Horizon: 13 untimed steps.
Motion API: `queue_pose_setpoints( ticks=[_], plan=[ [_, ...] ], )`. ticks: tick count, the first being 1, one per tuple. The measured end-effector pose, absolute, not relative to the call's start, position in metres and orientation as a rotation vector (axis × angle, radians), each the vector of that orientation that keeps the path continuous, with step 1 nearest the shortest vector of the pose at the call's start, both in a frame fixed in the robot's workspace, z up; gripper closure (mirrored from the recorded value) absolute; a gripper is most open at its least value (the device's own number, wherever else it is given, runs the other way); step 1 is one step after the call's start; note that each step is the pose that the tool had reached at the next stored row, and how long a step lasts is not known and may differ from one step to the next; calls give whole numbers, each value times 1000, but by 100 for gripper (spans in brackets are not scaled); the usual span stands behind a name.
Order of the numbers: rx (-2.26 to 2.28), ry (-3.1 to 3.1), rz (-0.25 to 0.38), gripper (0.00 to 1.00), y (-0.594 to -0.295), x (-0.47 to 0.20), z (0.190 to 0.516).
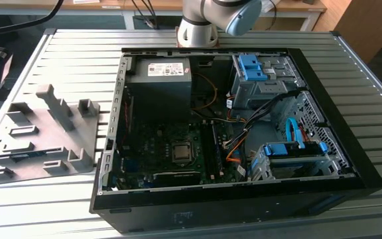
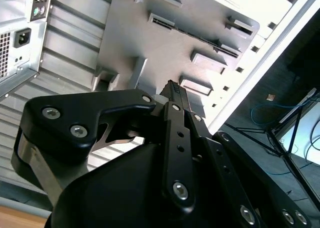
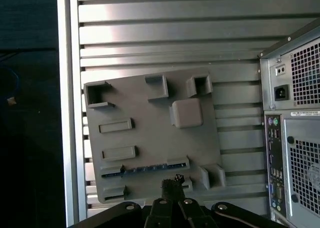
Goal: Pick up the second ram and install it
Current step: 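Reach for the second ram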
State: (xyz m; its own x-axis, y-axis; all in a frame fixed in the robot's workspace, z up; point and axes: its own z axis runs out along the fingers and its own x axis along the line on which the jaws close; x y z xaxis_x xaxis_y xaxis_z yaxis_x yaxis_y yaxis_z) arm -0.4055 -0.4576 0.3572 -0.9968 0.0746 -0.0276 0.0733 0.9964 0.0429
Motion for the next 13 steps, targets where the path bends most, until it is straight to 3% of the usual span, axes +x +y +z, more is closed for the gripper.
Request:
queue_pose_setpoints(
  ticks=[13],
  plan=[
    [115, 3110, 65, 90, -464, -419, 345]
  ],
)
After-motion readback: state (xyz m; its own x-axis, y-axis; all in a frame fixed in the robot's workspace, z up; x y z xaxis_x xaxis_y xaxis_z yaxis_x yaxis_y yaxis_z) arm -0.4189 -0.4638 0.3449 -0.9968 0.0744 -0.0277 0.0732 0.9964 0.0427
